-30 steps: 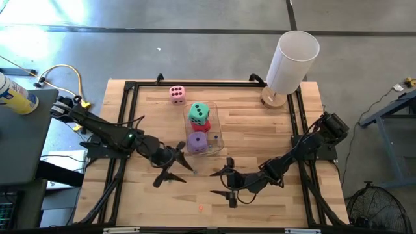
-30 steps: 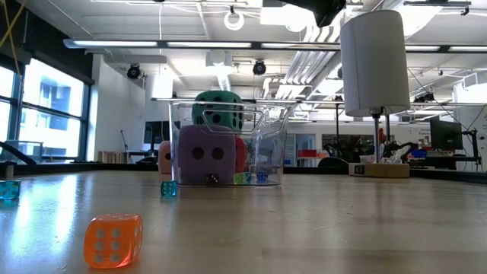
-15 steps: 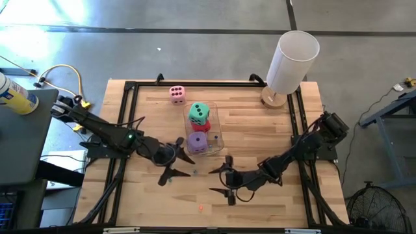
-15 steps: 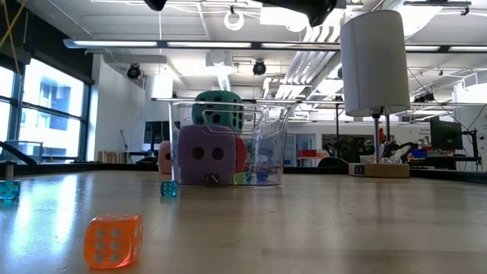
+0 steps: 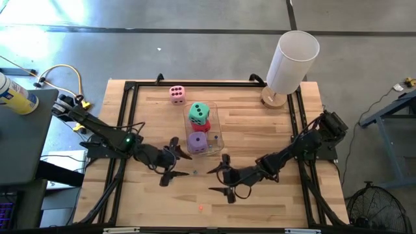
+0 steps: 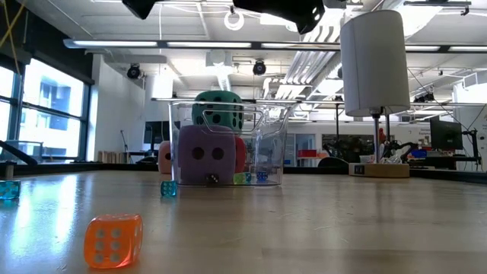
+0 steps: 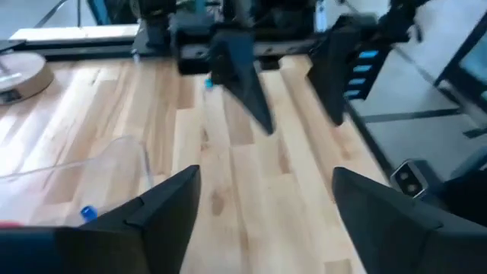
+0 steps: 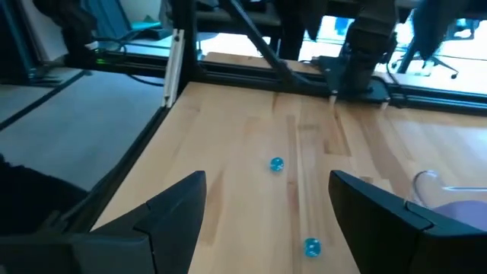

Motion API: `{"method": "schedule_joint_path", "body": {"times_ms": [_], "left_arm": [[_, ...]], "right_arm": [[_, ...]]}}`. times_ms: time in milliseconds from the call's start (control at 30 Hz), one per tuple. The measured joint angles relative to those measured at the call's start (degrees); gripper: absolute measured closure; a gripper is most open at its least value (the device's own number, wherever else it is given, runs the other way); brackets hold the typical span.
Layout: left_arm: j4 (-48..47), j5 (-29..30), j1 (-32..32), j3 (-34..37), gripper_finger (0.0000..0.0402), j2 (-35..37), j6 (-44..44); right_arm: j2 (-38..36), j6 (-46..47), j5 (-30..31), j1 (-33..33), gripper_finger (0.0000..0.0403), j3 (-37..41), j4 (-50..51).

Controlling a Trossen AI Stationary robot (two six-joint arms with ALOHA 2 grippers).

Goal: Pick & Place Dice
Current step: Put the large pink die into the transparent bin

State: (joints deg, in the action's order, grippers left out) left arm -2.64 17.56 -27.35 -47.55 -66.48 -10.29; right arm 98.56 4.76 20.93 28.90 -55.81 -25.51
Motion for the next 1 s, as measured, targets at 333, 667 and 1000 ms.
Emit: {"method": "schedule_joint_path", "body": {"times_ms": [333,667,1000], "left_arm": [[-4.47,0.84,4.16,0.0,0.0016,0.13,-1.61],[-13.32,0.38,8.15,-0.02,0.0002,4.43,4.2],[-16.15,0.34,11.96,-0.02,0.0002,10.6,4.47]], "right_arm": [[0.0,0.1,0.11,1.16,0.0133,0.0,0.21],[0.0,-1.94,2.07,0.22,0.0133,0.0,1.73],[0.0,-10.42,9.86,0.22,0.0133,0.0,3.14]]}}
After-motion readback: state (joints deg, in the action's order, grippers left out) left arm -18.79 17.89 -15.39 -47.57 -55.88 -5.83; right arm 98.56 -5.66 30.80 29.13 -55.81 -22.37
